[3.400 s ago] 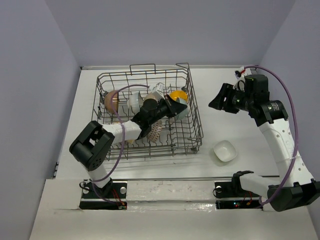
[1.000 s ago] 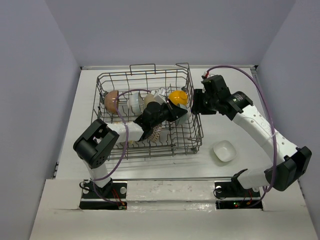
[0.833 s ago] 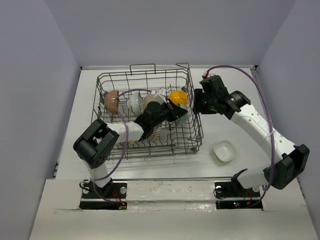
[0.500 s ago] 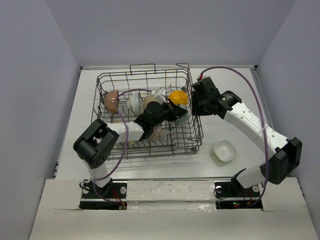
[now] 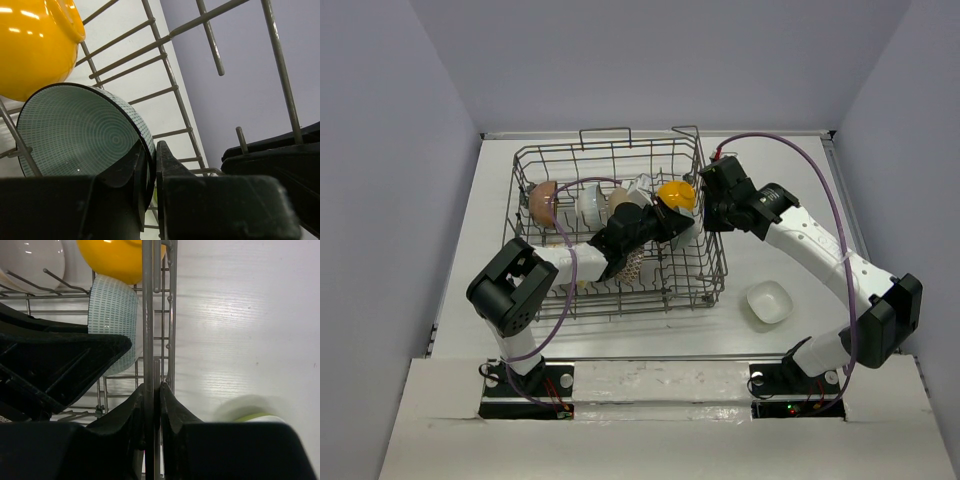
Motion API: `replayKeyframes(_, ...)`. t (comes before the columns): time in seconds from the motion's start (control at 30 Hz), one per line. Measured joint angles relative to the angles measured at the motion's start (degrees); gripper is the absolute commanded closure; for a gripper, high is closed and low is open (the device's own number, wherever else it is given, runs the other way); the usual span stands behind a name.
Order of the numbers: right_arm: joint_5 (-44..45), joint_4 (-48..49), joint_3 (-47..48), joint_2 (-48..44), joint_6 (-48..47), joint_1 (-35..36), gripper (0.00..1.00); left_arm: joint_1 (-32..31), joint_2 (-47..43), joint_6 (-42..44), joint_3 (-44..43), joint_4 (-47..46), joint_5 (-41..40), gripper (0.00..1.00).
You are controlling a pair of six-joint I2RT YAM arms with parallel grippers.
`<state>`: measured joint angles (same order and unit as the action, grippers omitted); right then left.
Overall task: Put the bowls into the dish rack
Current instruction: Place the upside down bowl on the dish rack.
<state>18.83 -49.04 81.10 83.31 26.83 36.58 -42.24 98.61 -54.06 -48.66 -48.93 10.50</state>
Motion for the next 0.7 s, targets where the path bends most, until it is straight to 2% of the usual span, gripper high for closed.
replayKeyframes(0.17,0.00,0.02,0.00,0.00,0.00,0.00,0.93,0.09,-0.11,0.04,0.17,0.00,-1.84,0.71)
replayKeyframes(0.63,0.00,0.04,0.00,0.00,0.00,0.00,0.93,0.35,-2.73,1.20,0.70,3.17,-6.12,0.67)
replayKeyframes(0.7,0.00,0.04,0.00,0.00,0.02,0.00,0.93,0.35,-2.75,1.51,0.70,3.67,-6.25,0.63)
